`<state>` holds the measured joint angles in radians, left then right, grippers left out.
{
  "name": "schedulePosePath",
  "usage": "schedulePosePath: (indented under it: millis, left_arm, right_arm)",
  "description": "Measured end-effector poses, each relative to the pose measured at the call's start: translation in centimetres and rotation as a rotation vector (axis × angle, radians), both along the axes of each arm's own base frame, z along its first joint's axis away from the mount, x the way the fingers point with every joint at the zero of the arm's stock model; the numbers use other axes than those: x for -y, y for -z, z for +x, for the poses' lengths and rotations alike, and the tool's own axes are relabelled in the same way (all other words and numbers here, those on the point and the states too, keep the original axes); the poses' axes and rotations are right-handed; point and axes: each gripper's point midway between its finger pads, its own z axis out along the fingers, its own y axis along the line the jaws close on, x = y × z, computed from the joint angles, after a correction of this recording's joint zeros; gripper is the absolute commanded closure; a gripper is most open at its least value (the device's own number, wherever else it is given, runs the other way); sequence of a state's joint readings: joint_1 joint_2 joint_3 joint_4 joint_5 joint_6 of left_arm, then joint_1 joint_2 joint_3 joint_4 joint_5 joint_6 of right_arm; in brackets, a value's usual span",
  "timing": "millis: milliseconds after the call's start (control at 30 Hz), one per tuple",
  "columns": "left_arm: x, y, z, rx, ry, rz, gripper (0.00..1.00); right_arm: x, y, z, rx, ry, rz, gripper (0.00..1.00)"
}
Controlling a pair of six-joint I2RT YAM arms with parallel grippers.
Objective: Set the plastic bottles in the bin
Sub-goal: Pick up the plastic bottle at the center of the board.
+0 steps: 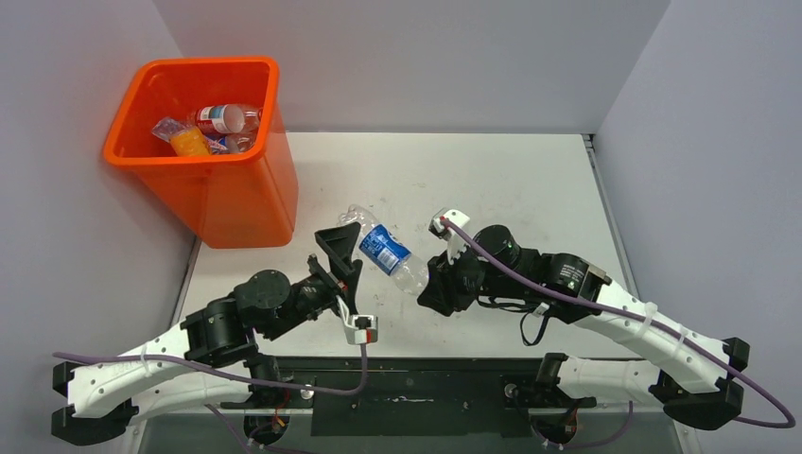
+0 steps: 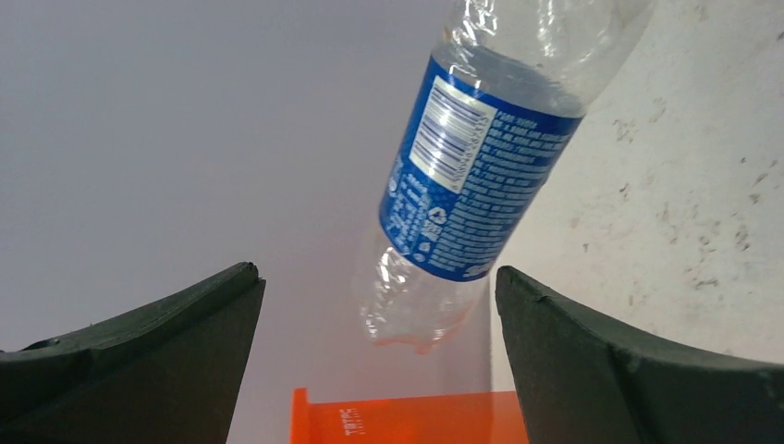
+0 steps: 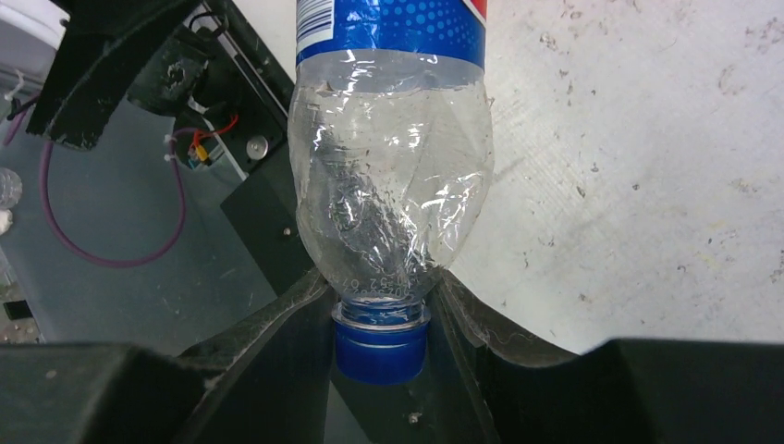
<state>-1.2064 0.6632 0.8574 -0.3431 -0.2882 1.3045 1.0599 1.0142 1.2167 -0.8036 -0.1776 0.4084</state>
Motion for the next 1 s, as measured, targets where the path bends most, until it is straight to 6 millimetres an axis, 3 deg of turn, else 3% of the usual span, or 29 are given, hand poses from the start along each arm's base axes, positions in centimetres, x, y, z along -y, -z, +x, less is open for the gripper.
schedulePosePath:
  millis: [200, 400, 600, 700, 733, 767, 833, 900, 933, 1000]
  left_arm:
    - [0.8, -0.2, 0.3, 0.091, 0.006, 0.142, 0.04]
    - [2.7, 2.4, 0.3, 0.088, 0.041, 0.280, 0.00]
    - [4.0, 4.4, 0.6, 0.062, 0.053, 0.345, 0.21]
    - [4.2, 4.3, 0.7, 0.059, 0.050, 0.332, 0.41]
    - [4.3, 4.2, 0.7, 0.060, 0.050, 0.324, 0.45]
    - [4.4, 4.0, 0.8, 0.060, 0.048, 0.313, 0.45]
    - [4.5, 3.6, 0.8, 0.060, 0.045, 0.292, 0.45]
    - [4.6, 3.5, 0.8, 0.055, 0.043, 0.280, 0.45]
    - [4.6, 3.5, 0.8, 0.053, 0.042, 0.275, 0.45]
    - [4.6, 3.1, 0.8, 0.048, 0.032, 0.249, 0.45]
  right_arm:
    - [-0.3, 0.3, -0.7, -0.041, -0.034, -0.021, 0.95]
    - [-0.6, -0.2, -1.0, -0.068, -0.057, -0.014, 0.95]
    - [-1.1, -1.4, -1.7, -0.073, -0.096, 0.025, 0.95]
    - [-1.1, -1.3, -1.8, -0.077, -0.099, 0.023, 0.95]
    - [-1.1, -1.3, -1.8, -0.079, -0.101, 0.022, 0.92]
    - [-1.0, -1.3, -1.9, -0.080, -0.102, 0.022, 0.78]
    - [-1.0, -1.3, -1.9, -0.080, -0.102, 0.023, 0.36]
    - [-1.0, -1.6, -1.9, -0.081, -0.098, 0.033, 0.07]
    - [-1.0, -1.9, -1.9, -0.076, -0.095, 0.043, 0.04]
    - [-0.8, -2.8, -1.9, -0.052, -0.097, 0.066, 0.10]
